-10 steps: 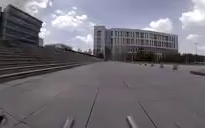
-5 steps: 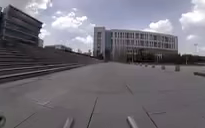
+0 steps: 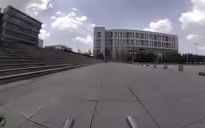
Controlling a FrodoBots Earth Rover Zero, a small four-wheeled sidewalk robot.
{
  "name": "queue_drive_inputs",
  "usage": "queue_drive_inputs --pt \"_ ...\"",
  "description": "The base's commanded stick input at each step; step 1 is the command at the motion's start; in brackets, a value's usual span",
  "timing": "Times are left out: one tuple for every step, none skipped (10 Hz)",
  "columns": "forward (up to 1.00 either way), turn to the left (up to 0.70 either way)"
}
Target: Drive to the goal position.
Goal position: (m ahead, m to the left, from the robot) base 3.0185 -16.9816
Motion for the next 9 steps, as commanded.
queue_drive_inputs --pt "0.70 0.00" --pt "0.70 0.00" --pt "0.70 0.00" --pt "0.70 0.00" --pt "0.70 0.00" --pt "0.70 0.00" --pt "0.70 0.00" --pt "0.70 0.00" --pt "0.70 0.00"
